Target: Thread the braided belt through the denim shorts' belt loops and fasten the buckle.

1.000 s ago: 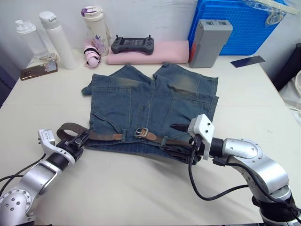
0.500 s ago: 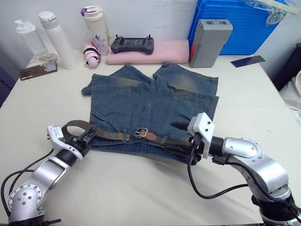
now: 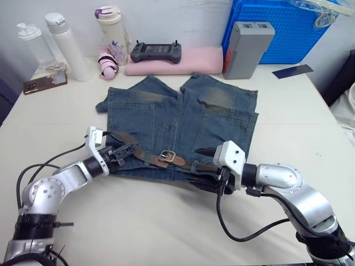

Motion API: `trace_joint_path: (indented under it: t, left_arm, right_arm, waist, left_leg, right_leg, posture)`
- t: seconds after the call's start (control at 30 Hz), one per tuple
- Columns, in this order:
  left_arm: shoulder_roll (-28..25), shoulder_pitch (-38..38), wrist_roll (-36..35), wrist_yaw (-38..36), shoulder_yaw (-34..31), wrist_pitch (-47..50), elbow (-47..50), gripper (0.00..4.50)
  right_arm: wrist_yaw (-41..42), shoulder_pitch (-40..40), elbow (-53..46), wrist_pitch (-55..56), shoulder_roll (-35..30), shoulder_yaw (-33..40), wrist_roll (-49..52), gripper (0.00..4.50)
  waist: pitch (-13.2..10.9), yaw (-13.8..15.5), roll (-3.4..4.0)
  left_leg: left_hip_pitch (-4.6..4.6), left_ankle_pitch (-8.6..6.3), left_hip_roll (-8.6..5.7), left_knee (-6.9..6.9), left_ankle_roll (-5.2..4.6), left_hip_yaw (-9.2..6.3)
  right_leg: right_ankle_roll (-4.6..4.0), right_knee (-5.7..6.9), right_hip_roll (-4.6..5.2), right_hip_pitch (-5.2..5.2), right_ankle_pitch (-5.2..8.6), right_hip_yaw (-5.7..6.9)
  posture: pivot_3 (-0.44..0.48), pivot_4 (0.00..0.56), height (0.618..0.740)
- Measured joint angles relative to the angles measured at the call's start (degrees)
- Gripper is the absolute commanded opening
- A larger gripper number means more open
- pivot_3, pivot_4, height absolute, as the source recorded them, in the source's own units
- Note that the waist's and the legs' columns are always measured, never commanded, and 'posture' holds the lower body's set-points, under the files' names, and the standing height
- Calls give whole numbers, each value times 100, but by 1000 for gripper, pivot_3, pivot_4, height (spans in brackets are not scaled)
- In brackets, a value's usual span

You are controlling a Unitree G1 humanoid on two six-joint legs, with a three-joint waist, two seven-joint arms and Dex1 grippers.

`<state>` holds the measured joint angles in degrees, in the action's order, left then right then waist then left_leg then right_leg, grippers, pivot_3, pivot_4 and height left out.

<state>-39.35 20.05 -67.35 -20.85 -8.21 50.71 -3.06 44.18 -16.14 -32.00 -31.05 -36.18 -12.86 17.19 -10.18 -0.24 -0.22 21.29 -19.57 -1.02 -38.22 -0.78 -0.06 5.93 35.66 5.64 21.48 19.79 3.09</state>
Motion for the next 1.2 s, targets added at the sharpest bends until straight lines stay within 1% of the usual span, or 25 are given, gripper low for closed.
trace_joint_path:
  t: [0.07, 0.17, 0.33, 0.4, 0.57, 0.73, 0.87, 1.2]
  left_arm:
    - [44, 253, 286, -325, 100, 59, -156, 0]
    - [113, 358, 613, -634, 182, 93, -237, 0]
    - [349, 433, 1028, -1112, 311, 178, -253, 0]
    - [453, 433, 1150, -1246, 343, 189, -243, 0]
    - [575, 444, 1389, -1384, 301, 233, -241, 0]
    - [668, 443, 1464, -1385, 122, 317, -241, 0]
    - [715, 431, 1528, -1378, 4, 415, -206, 0]
    - [830, 371, 1613, -1337, -206, 554, -109, 0]
  right_arm:
    - [-12, -98, 157, 366, -13, -180, -394, 4448]
    - [-34, -144, 313, 838, -15, -348, -820, 4448]
    - [-366, -420, 918, 2476, 83, -951, -2190, 4448]
    - [-455, -427, 1155, 3022, 162, -1152, -2544, 4448]
    - [-639, -588, 1820, 3950, 315, -1370, -3253, 4448]
    - [-848, -643, 2239, 4520, 361, -1509, -3913, 4448]
    - [-1164, -799, 2514, 4784, 597, -1510, -4326, 4448]
    - [-1276, -840, 2682, 4976, 877, -1509, -4549, 4448]
  waist:
    - [0, 0, 0]
    - [0, 6, 0]
    - [0, 20, 0]
    - [0, 22, -1]
    - [0, 12, -1]
    - [0, 11, -1]
    - [0, -1, -1]
    - [0, -5, -1]
  left_leg:
    - [0, 0, 0, 0, 0, -1]
    - [0, 0, -1, -1, 0, -2]
    - [0, 2, -4, -12, 2, -8]
    - [0, 2, -5, -16, 2, -8]
    - [1, 2, -3, -33, 2, -10]
    - [2, 2, -3, -45, 2, -12]
    - [1, 3, 0, -51, 4, -12]
    - [1, 3, 0, -53, 4, -14]
  right_leg:
    - [0, 0, 0, 3, 0, 4]
    - [1, 2, 2, 3, 0, 2]
    - [1, 9, 4, -1, 0, -1]
    - [1, 15, 5, -1, 0, -1]
    - [1, 25, 4, -1, 0, -1]
    - [1, 30, 4, -4, 0, -5]
    - [1, 33, 1, -4, 0, -6]
    - [1, 35, 0, -3, 0, -8]
  posture:
    - [0, 150, 739]
    - [0, 150, 739]
    - [0, 150, 739]
    - [0, 150, 739]
    - [0, 150, 739]
    - [0, 150, 739]
    - [0, 150, 739]
    - [0, 150, 739]
